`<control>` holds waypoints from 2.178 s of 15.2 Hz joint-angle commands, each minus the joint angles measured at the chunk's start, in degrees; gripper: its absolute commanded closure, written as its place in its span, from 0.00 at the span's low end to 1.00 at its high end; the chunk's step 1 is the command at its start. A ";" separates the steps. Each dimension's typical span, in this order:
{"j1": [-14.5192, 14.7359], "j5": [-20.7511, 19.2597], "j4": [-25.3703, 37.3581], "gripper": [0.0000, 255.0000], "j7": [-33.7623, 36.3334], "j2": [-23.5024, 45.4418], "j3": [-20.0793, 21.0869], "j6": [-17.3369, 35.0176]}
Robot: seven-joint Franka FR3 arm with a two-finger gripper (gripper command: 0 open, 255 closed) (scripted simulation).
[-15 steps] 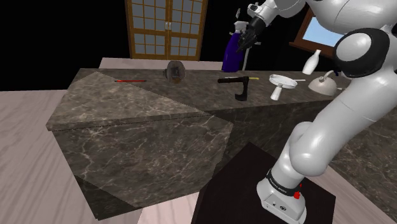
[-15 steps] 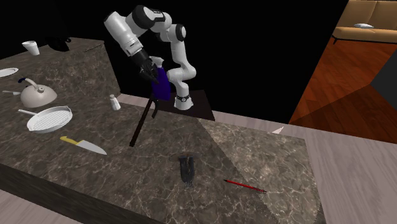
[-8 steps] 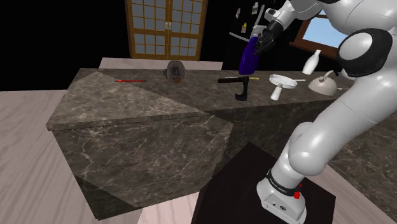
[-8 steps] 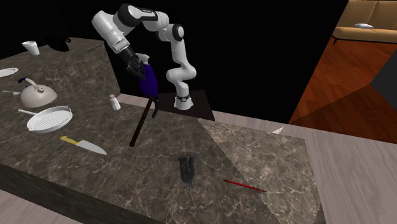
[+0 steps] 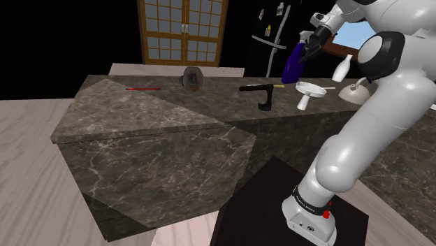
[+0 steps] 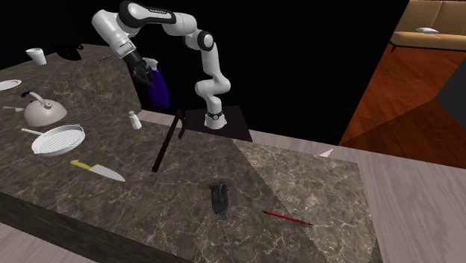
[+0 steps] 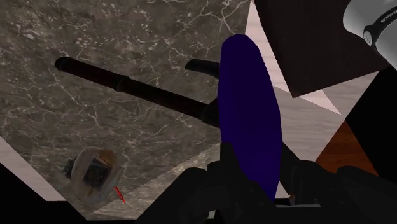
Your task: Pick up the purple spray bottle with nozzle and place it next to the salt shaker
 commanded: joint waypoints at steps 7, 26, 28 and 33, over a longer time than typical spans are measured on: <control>-17.53 13.51 14.53 1.00 -21.77 21.29 -11.30 -16.43; -6.52 3.53 -5.42 1.00 -24.00 12.68 -13.43 0.69; -5.82 2.81 -7.31 1.00 -24.09 11.91 -13.42 2.46; -4.69 1.59 -11.66 1.00 -24.66 10.65 -13.34 6.54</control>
